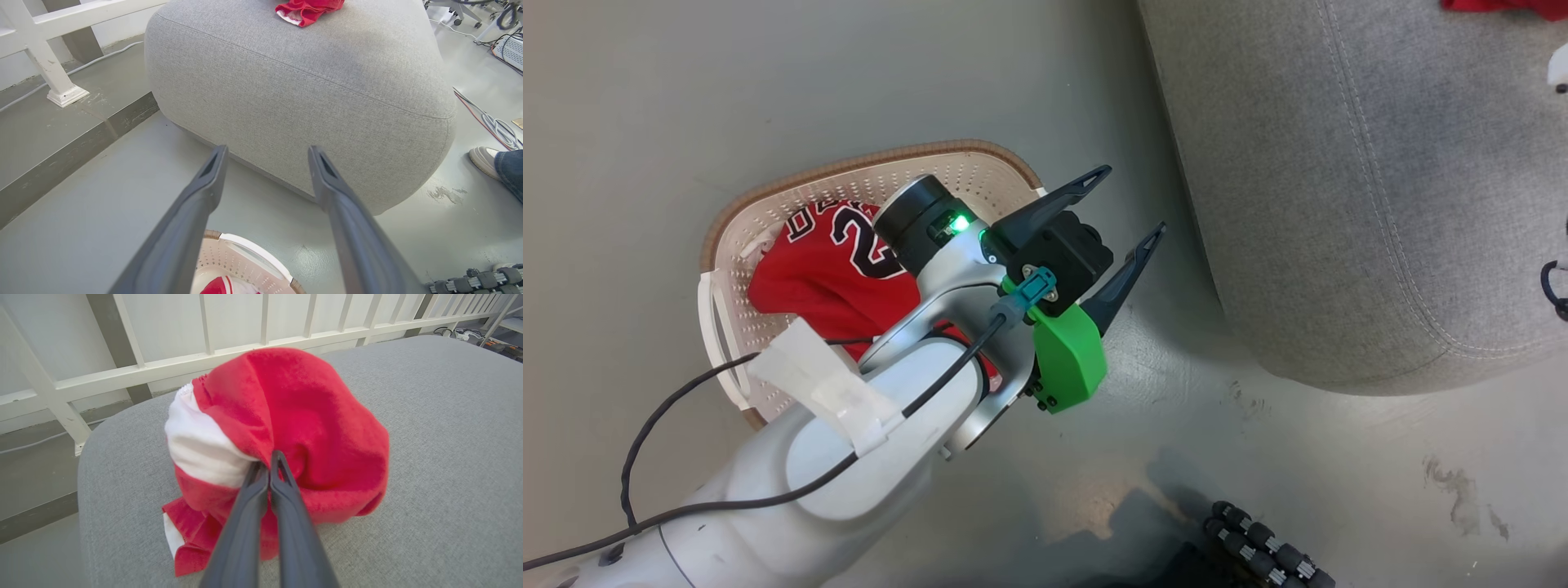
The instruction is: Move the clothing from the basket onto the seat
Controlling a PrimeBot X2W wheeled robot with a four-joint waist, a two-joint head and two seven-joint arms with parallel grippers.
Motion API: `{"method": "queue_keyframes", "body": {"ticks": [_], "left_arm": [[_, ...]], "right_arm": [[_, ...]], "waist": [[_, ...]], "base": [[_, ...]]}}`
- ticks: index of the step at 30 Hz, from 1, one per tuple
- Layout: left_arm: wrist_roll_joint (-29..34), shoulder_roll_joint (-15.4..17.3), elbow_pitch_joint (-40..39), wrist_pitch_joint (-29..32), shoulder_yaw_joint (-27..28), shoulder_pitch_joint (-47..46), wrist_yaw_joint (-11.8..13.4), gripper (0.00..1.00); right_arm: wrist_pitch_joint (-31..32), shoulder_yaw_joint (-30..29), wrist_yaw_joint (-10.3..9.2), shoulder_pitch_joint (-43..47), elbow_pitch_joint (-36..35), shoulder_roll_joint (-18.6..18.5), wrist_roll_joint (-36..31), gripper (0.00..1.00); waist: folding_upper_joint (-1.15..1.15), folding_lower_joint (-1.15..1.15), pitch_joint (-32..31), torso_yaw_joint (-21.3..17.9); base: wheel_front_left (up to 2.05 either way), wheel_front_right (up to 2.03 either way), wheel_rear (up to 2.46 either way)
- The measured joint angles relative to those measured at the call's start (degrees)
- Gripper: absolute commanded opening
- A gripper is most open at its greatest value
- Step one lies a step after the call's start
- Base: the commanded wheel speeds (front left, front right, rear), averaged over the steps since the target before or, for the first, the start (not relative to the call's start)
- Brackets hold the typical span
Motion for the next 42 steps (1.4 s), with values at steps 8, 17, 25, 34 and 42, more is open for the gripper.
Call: {"method": "queue_keyframes", "body": {"ticks": [8, 17, 25, 34, 42], "left_arm": [[0.0, 0.48, -0.58, 0.01, 0.54, -0.01, 0.05, 1.0], [-0.07, 2.24, -0.75, -0.09, 2.45, -0.01, 0.8, 1.0], [-0.68, 2.85, -0.52, -2.43, 4.17, 0.02, 1.3, 1.0], [-3.07, 3.12, 2.0, -6.67, 7.03, 1.95, 1.82, 1.0], [-4.81, 3.27, 5.38, -11.5, 10.8, 6.19, 3.42, 1.0]], "right_arm": [[-0.57, 1.65, 1.55, 0.02, 0.76, 0.99, -1.13, 1.0], [-0.99, 3.37, 4.09, 1.03, -0.82, 4.15, -2.67, 1.0], [-0.99, 2.98, 5.08, 4.49, -7.92, 4.03, -5.76, 1.0], [-1.04, -0.1, 5.04, 10.08, -13.85, 0.51, -8.22, 1.0], [-1.05, -1.04, 5.26, 13.27, -18.15, -0.42, -9.17, 1.0]], "waist": [[0.0, 0.0, 0.29, -0.54], [0.0, 0.0, -0.11, -2.05], [0.0, 0.0, -2.12, -3.52], [0.0, -0.01, -7.0, -3.58], [0.0, -0.01, -12.01, -1.4]], "base": [[0.0, 0.0, 0.0], [0.0, 0.0, 0.0], [0.0, 0.0, 0.0], [0.0, 0.0, 0.0], [0.0, 0.0, 0.0]]}}
